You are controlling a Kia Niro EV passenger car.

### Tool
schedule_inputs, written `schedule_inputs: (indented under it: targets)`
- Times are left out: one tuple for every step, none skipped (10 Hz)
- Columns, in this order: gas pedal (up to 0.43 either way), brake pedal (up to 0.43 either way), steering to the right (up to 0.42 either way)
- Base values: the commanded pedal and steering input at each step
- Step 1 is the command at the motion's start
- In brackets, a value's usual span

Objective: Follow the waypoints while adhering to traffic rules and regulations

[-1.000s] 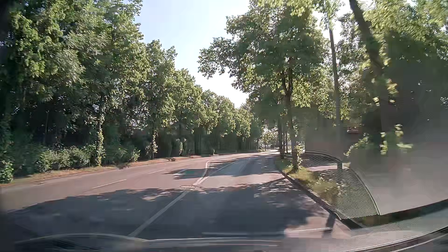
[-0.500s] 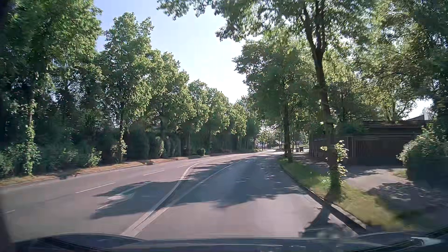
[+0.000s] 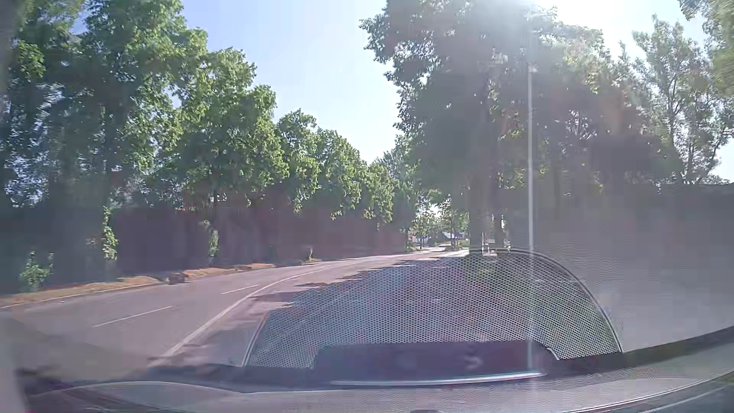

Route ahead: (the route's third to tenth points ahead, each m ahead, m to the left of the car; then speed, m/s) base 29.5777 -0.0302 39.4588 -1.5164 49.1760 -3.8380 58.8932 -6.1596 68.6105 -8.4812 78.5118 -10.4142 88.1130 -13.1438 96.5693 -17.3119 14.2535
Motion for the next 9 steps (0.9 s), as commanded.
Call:
schedule_inputs:
  targets:
    - [0.157, 0.012, 0.023]
    - [0.118, 0.012, 0.023]
    - [0.079, 0.012, 0.023]
    - [0.079, 0.012, 0.024]
    - [0.079, 0.012, 0.024]
    - [0.079, 0.012, 0.024]
    - [0.079, 0.012, 0.024]
    - [0.079, 0.012, 0.024]
    - [0.079, 0.012, 0.024]
